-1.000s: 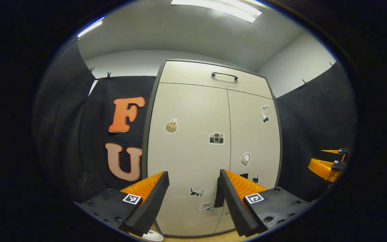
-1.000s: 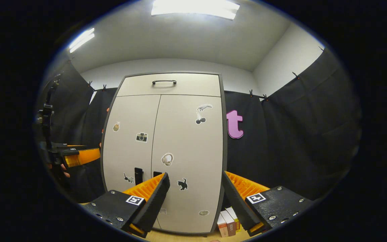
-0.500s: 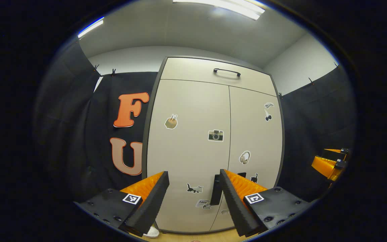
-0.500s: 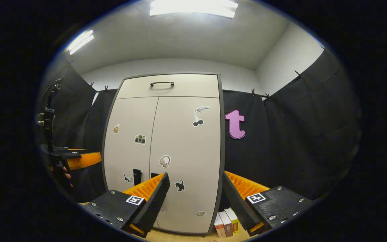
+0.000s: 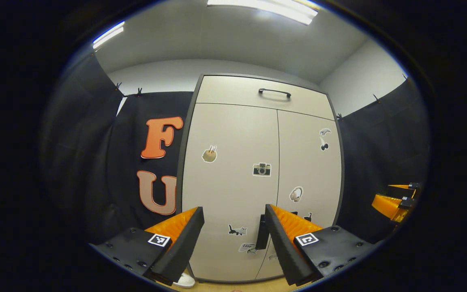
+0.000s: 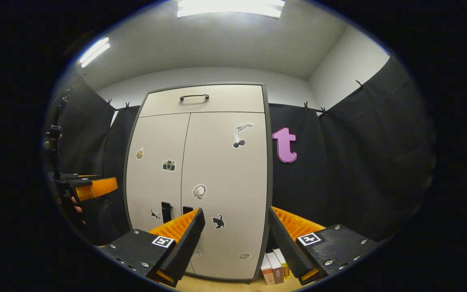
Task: Open the right door of the double-door shoe cabinet with the right hand, and open the left door with the left hand.
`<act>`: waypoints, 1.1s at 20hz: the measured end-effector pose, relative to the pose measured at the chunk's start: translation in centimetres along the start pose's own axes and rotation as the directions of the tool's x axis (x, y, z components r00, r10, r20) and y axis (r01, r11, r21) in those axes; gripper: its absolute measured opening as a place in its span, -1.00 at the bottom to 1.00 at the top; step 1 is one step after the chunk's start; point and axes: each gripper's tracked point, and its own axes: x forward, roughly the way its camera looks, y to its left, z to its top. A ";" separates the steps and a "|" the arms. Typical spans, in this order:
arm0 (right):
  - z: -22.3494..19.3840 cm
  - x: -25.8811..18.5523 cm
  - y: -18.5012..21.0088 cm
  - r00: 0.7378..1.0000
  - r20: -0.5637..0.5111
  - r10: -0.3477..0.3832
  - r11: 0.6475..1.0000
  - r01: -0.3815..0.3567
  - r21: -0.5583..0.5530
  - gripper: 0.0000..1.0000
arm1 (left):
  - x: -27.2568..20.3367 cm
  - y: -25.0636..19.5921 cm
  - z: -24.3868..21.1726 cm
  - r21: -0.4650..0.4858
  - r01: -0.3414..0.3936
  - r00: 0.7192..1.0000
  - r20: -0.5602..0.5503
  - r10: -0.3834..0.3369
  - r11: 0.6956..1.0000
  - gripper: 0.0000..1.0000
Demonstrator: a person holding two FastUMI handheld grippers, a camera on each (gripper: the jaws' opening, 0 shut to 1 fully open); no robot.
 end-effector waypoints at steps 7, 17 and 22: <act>-1.6 1.0 0.5 0.999 -0.039 -0.002 1.000 0.002 -0.006 0.89 | 0.0 1.1 -0.3 0.000 -0.013 1.000 0.001 0.013 1.000 0.92; -4.2 3.4 3.2 0.995 -0.096 0.012 1.000 -0.013 -0.002 0.89 | 0.0 4.3 -1.2 0.019 -0.038 0.999 0.005 0.037 0.999 0.92; -6.4 5.5 4.8 0.991 -0.135 0.025 1.000 -0.025 0.004 0.89 | 0.0 6.8 -2.2 0.040 -0.062 0.998 -0.001 0.062 0.997 0.92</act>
